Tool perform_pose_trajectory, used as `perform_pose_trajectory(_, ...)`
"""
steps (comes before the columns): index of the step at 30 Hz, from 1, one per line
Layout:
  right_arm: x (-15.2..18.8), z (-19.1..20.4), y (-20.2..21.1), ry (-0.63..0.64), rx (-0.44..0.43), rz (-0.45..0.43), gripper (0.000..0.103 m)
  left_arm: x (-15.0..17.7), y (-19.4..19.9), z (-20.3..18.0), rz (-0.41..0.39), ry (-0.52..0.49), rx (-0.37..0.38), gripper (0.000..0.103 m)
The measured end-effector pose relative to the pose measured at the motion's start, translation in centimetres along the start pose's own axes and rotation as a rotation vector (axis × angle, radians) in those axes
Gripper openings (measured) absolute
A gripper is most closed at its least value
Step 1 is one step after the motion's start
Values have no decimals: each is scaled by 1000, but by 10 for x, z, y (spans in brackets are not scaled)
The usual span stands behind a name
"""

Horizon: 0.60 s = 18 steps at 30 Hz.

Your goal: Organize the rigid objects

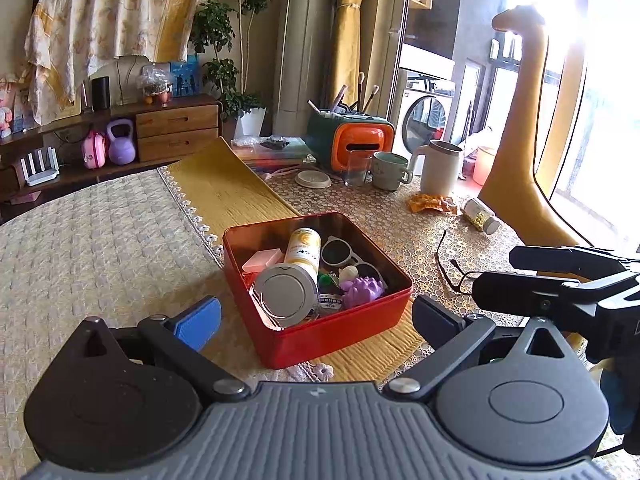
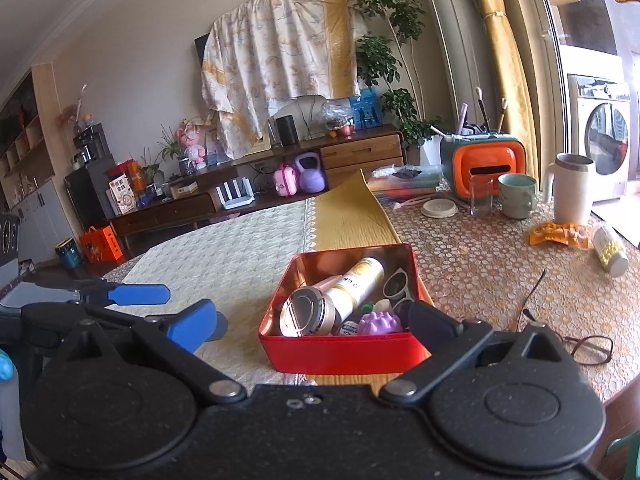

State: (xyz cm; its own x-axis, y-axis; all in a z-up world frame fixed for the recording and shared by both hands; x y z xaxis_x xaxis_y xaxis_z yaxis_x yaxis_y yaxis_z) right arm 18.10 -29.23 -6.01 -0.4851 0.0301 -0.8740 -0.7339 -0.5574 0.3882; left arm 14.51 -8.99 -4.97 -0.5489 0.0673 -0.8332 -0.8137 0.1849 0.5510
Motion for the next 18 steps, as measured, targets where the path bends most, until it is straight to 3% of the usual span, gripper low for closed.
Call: perform_pose_trajectory(18, 5, -5, -2, -50, -2, 19, 103, -1, 1, 3, -4, 11, -13, 102)
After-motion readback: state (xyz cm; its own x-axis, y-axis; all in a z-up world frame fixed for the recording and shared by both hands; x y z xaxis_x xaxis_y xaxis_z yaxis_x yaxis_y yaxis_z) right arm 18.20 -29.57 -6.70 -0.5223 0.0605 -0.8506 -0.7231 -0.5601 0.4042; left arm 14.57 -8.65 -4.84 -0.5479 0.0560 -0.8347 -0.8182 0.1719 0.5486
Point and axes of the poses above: each gripper's, at about its wrist camera, not at the fingertips, and y roughly against the way its jaws point, z to its left, x to its underside, the point moved 6 cm from there along -y, roughly the way its jaws point, and after that the axes turned 6 degrees about -x, right-handed, at the moved point
